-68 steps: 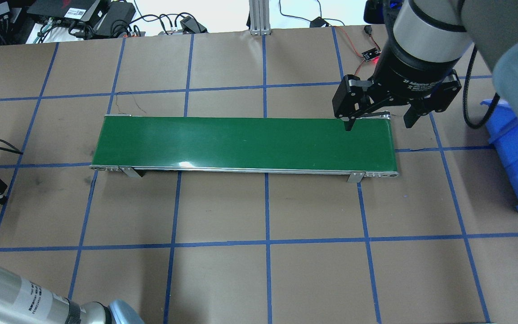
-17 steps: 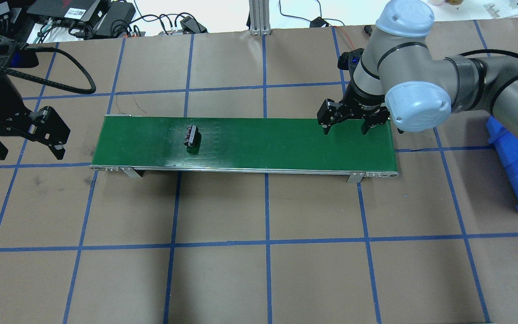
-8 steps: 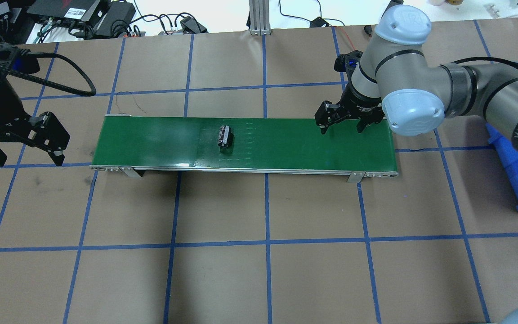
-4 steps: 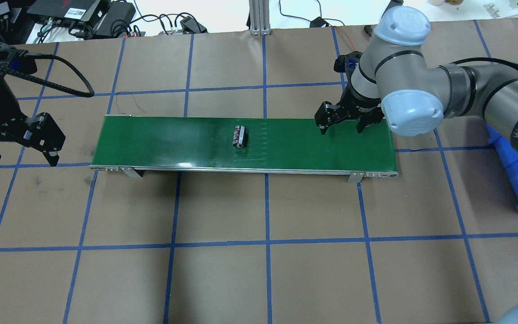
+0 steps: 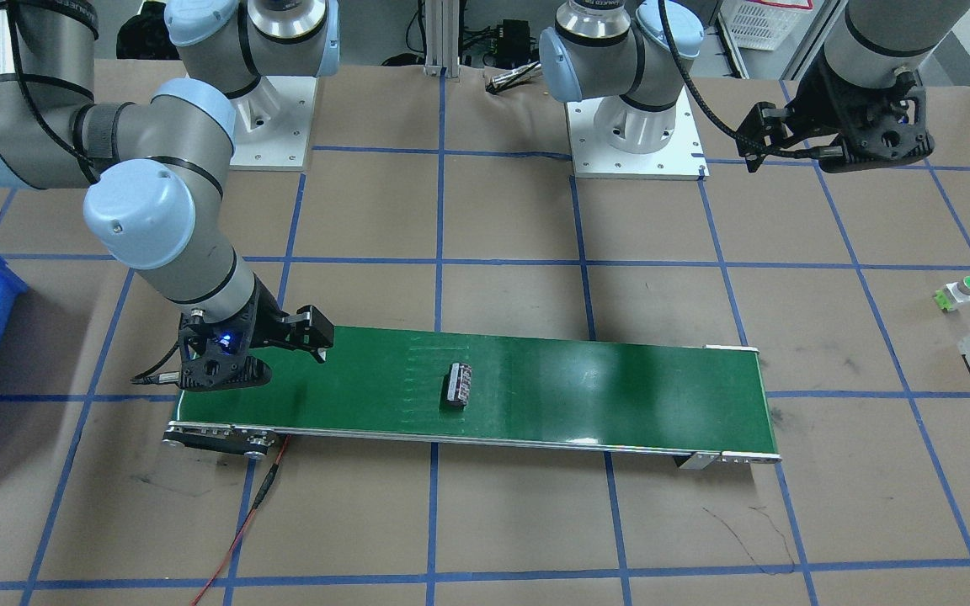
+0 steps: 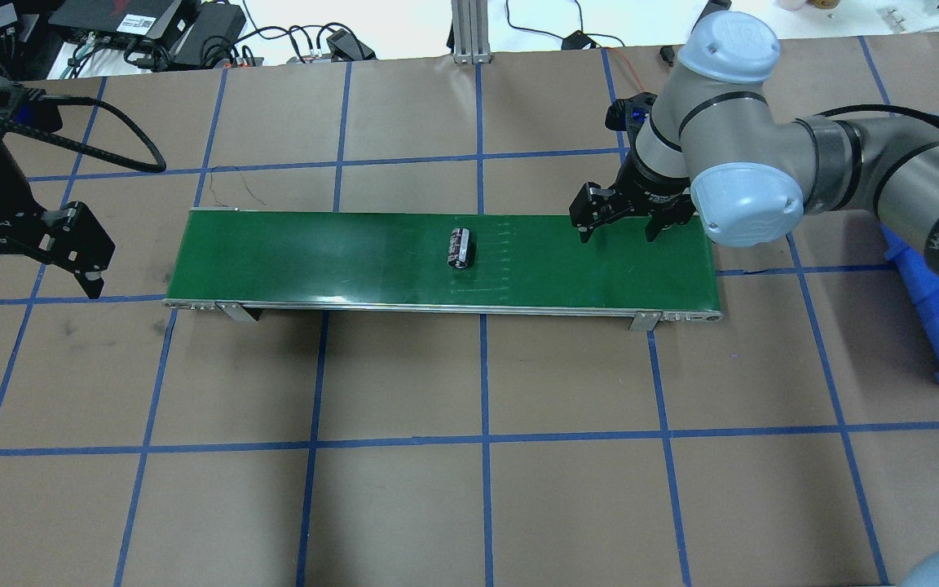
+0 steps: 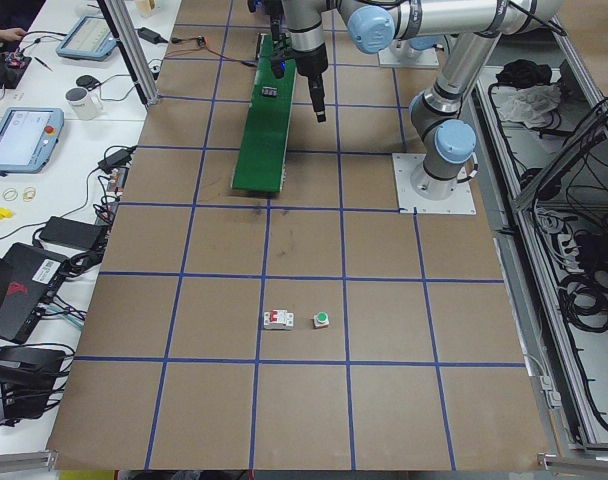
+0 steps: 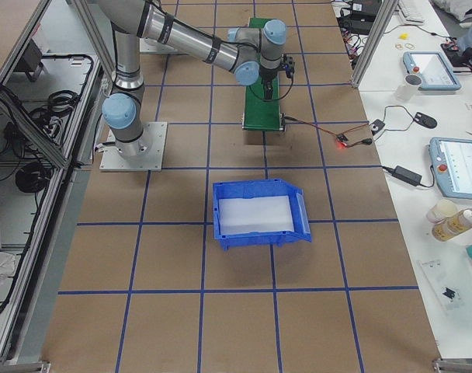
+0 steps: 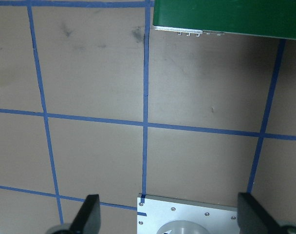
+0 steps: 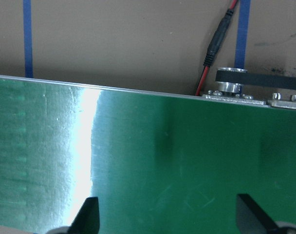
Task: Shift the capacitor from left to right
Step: 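Lower the right gripper onto the moving capacitor and grasp it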
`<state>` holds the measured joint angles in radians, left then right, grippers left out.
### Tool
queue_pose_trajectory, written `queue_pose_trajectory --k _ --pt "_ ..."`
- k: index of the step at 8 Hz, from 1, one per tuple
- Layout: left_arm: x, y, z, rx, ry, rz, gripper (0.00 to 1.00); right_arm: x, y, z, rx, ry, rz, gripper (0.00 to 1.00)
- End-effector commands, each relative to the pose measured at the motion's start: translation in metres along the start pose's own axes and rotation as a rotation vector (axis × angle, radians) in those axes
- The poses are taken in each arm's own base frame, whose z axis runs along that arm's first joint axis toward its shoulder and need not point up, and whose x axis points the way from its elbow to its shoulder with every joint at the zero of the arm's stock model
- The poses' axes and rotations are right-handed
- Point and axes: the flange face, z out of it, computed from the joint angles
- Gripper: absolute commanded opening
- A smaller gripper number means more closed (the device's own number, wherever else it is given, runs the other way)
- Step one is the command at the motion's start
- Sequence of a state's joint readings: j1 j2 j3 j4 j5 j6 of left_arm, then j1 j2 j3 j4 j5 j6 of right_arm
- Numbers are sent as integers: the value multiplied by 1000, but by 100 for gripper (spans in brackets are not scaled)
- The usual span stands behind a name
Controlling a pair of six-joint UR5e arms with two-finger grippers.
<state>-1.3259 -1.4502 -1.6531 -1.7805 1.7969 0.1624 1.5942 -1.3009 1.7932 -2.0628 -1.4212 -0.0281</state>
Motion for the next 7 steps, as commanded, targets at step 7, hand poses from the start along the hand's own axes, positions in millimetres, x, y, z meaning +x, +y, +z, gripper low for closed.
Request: queue_pose_trajectory --k 7 --pt "0 -9 5 -11 2 -6 100 -62 6 19 35 16 227 98"
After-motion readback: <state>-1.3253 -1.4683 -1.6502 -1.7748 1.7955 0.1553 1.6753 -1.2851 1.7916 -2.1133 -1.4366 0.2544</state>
